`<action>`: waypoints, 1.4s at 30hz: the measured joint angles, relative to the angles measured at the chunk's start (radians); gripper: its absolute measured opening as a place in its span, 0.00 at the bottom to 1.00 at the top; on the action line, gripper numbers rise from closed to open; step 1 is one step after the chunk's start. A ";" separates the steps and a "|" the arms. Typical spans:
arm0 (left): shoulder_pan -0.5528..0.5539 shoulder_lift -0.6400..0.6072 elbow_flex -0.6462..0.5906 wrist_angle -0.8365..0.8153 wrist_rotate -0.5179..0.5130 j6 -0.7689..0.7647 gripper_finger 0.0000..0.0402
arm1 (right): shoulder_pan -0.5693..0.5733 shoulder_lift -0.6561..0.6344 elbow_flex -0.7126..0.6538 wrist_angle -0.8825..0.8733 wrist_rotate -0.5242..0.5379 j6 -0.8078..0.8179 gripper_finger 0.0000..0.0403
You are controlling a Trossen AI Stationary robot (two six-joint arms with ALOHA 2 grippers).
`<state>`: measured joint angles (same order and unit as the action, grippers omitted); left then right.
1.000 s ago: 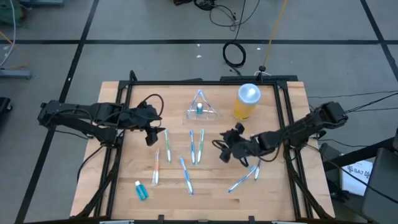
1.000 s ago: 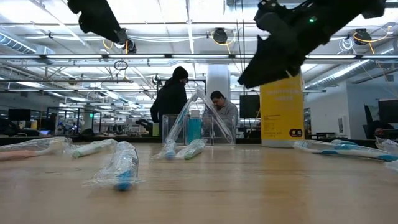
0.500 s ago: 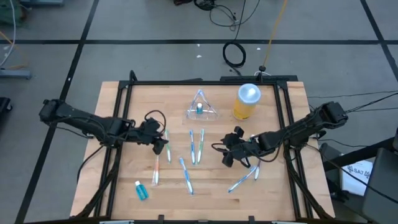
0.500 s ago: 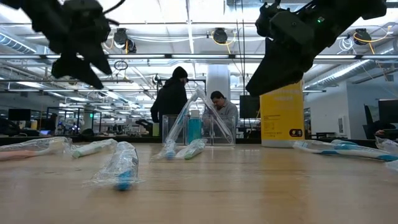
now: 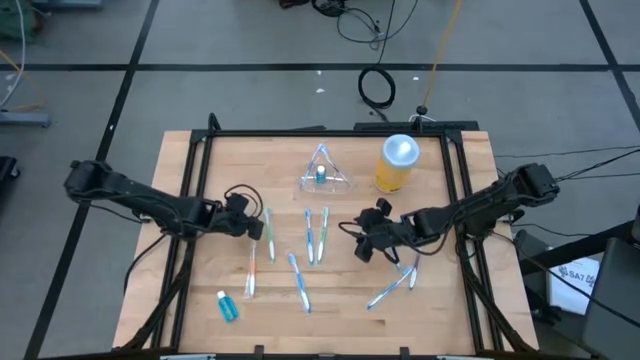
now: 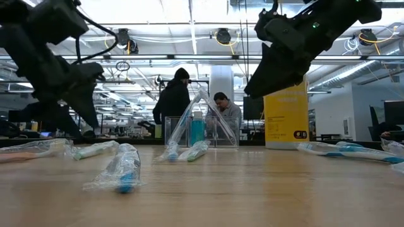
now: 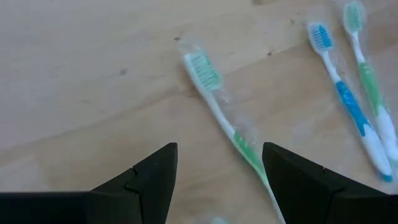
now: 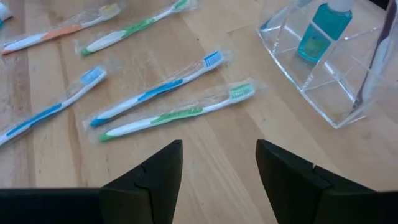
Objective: Pick & Place toothbrushing station
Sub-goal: Put the green toothbrush into the left compartment of the transparent organizer
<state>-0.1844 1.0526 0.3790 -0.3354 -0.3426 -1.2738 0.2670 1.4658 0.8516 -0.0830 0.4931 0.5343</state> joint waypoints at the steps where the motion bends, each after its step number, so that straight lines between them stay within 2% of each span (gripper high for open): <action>1: 0.005 0.016 0.000 0.021 -0.002 0.000 0.61 | -0.004 0.000 0.000 0.000 0.000 0.000 0.49; 9: 0.074 0.197 0.000 0.229 0.005 0.065 0.61 | -0.014 0.000 0.000 0.003 0.000 0.000 0.49; 18: 0.142 0.305 0.009 0.271 0.044 0.081 0.59 | -0.014 0.000 0.000 0.003 -0.001 0.000 0.49; 21: 0.152 0.307 0.008 0.271 0.047 0.114 0.52 | -0.014 0.000 0.000 0.003 -0.001 0.000 0.49; 28: 0.153 0.308 0.006 0.266 0.035 0.165 0.25 | -0.014 0.000 0.000 0.000 -0.001 0.000 0.49; 32: 0.153 0.307 0.005 0.279 0.020 0.167 0.14 | -0.014 0.000 0.000 0.000 -0.001 0.000 0.49; 38: 0.153 0.282 0.003 0.332 0.043 0.214 0.02 | -0.014 0.000 0.000 0.000 -0.001 0.000 0.49; 42: 0.153 0.236 0.004 0.399 0.025 0.262 0.04 | -0.014 0.000 0.000 -0.001 -0.001 0.000 0.49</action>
<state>-0.0319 1.2882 0.3826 0.0638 -0.3179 -1.0118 0.2531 1.4658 0.8520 -0.0836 0.4919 0.5346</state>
